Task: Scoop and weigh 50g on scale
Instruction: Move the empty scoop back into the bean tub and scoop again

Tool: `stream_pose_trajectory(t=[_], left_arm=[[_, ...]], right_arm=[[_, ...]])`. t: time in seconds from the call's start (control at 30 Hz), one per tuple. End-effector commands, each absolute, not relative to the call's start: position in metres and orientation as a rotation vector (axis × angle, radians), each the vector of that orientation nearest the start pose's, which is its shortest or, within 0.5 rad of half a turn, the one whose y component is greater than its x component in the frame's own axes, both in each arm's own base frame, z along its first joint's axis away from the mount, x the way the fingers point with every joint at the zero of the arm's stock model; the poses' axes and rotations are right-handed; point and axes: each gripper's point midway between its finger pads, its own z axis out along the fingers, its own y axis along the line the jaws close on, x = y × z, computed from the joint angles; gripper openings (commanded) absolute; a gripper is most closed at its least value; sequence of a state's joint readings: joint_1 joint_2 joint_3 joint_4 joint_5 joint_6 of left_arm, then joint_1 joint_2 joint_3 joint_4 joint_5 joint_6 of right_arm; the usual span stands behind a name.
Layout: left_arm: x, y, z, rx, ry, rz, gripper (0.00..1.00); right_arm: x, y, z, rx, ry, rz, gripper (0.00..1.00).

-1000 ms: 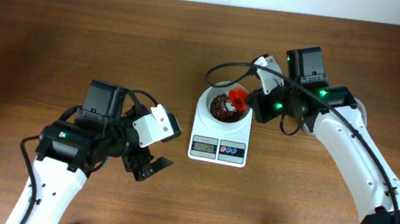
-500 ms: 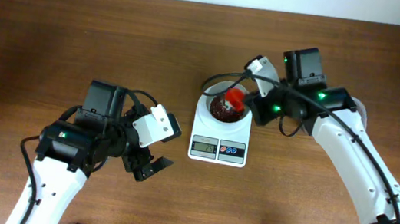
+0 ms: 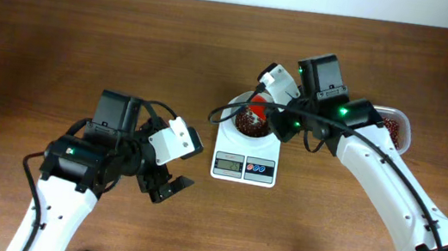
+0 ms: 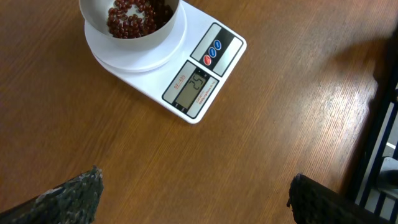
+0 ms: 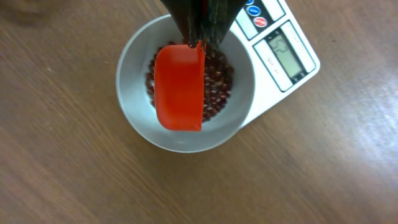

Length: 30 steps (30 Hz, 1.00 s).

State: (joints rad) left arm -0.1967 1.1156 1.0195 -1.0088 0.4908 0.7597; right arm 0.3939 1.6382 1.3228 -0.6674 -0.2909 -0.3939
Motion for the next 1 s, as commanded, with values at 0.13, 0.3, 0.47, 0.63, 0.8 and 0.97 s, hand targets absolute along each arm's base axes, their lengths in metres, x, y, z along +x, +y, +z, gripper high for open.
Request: stream_pose_trajectory(t=[0.13, 0.3, 0.47, 0.63, 0.8, 0.97], left_arm=[[0.236, -0.131, 0.193, 1.305, 2.142, -0.446, 0.99], [0.236, -0.131, 0.193, 1.305, 2.143, -0.446, 0.99], [0.236, -0.131, 0.193, 1.305, 2.142, -0.446, 0.99], [0.236, -0.131, 0.193, 1.305, 2.142, -0.446, 0.99], [0.236, -0.131, 0.193, 1.305, 2.142, -0.446, 0.99], [0.236, -0.131, 0.193, 1.305, 2.143, -0.446, 0.99]], right_arm=[[0.38, 0.194, 0.221, -0.907, 2.216, 0.328, 0.04], [0.376, 0.099, 0.277, -0.629, 2.201, 0.176, 0.04], [0.373, -0.016, 0.231, -0.325, 2.482, -0.185, 0.04], [0.376, -0.032, 0.174, -0.282, 2.682, -0.242, 0.04], [0.376, -0.035, 0.135, -0.258, 2.802, -0.191, 0.04], [0.376, -0.029, 0.113, -0.203, 2.848, 0.076, 0.04]])
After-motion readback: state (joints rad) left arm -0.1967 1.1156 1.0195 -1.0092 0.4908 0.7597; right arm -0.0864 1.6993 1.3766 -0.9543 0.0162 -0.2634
